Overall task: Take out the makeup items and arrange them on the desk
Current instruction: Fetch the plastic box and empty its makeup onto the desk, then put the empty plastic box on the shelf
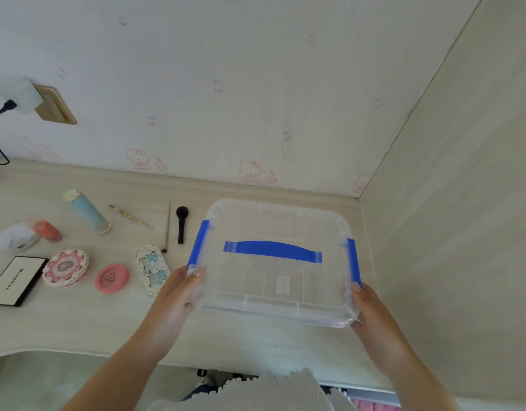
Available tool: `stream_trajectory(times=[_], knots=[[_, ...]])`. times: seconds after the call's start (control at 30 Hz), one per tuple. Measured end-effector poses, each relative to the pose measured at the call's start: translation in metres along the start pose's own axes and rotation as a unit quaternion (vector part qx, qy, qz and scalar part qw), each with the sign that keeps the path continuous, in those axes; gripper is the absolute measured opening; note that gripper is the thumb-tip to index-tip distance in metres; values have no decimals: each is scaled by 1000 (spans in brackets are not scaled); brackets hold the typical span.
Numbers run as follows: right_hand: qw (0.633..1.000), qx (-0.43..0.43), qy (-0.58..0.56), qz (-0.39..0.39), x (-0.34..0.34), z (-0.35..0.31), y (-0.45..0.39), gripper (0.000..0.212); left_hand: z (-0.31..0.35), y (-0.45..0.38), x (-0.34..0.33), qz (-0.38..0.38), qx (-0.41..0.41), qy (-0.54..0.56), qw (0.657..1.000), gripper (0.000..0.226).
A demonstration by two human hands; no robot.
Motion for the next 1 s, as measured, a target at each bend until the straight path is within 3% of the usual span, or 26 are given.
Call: stream_trajectory(times=[0.23, 0.3, 0.37, 0.47, 0.63, 0.73, 0.8, 0.83, 0.9, 1.0], knots=[[995, 78, -54, -20, -7, -22, 9, 29, 32, -2, -13, -29, -64, 78, 994, 37], [990, 120, -59, -44, -10, -46, 21, 46, 59, -6, -20, -46, -97, 106, 989, 23], [981, 177, -58, -62, -14, -73, 35, 82, 89, -10, -29, -63, -135, 122, 981, 38], [963, 251, -51, -84, -21, -118, 60, 93, 133, -14, -41, -75, -199, 110, 971, 76], [931, 353, -26, -92, -27, -183, 100, 103, 205, -14, -54, -86, -283, 100, 950, 72], [904, 420, 34, -69, -31, -218, 127, 100, 250, 2, -66, -98, -358, 80, 925, 60], [889, 453, 38, -46, -30, -240, 141, 71, 276, 11, -76, -100, -393, 75, 911, 14], [878, 475, 39, -42, -30, -250, 150, 56, 290, 14, -79, -98, -424, 64, 898, 18], [864, 500, 47, -43, -32, -263, 172, 44, 308, 15, -81, -88, -452, 58, 886, 48], [845, 530, 53, -44, -35, -271, 205, 49, 335, 26, -88, -69, -480, 71, 871, 40]])
Point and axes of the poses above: each hand's wrist, its own y-axis away from the middle knuckle, its own x-axis out of the back of the hand, z = x × y, the point moved 3 cm from there along -y, towards the middle knuckle, and after that the axes turned 15 degrees about -x, right-handed, at the moved point
